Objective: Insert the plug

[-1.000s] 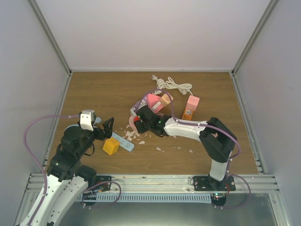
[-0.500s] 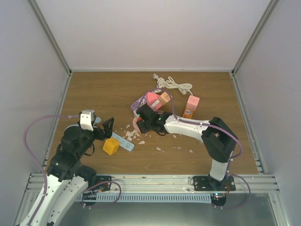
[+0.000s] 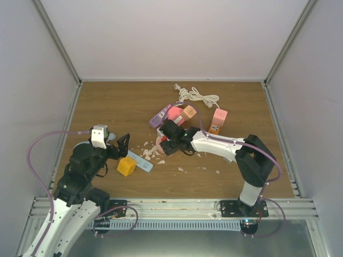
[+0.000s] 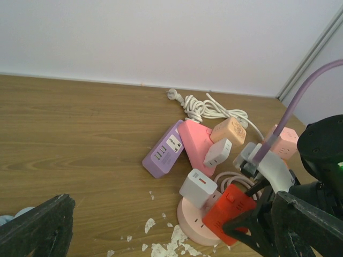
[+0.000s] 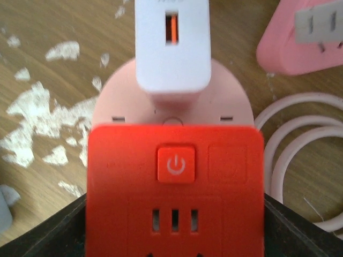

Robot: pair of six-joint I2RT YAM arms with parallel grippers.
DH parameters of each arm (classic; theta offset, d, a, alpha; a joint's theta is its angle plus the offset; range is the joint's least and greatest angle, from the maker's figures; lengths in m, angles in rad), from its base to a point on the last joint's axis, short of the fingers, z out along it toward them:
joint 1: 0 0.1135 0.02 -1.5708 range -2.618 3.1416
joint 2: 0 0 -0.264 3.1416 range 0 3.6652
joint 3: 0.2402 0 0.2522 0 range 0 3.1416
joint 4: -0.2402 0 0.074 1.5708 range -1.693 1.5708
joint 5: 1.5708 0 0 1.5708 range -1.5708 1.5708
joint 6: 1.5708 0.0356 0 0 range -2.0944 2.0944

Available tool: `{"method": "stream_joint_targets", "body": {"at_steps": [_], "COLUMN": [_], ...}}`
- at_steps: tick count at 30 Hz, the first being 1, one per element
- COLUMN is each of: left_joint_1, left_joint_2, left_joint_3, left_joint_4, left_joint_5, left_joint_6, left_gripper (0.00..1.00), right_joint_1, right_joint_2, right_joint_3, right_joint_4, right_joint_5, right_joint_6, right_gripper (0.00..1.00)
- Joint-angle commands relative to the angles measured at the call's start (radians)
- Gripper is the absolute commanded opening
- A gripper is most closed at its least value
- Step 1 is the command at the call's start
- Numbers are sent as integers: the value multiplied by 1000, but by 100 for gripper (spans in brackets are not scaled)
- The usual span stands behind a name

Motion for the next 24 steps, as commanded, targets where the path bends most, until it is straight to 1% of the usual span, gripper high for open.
{"method": "stream_joint_targets", "body": {"at_steps": [1, 4, 6, 9, 18, 24], "left_joint_1": [1, 1, 1, 1, 1, 1], "left_joint_2": [-2, -2, -2, -2, -1, 2], "left_joint_3": [-14, -13, -14, -14, -14, -13], "left_joint_4": [26, 26, 26, 27, 26, 28], "left_joint_5": [-13, -13, -13, -13, -12, -12], "left_joint_6": [-5, -5, -6, -5, -5, -5], "left_gripper": [99, 99, 99, 99, 99, 99], "right_joint_1": [-5, -12, -15, -17, -25, -25], "right_joint_2": [3, 2, 4, 9, 59, 64], "right_joint_3": [-24, -13, -7, 0, 49, 67], "right_joint_4": [-83, -65, -55, -39, 2, 14], "right_joint_5": [-13, -13, -15, -24, -44, -18], "right_joint_6": [-31, -41, -46, -58, -83, -80], "right_gripper": [76, 83, 84, 82, 74, 74]}}
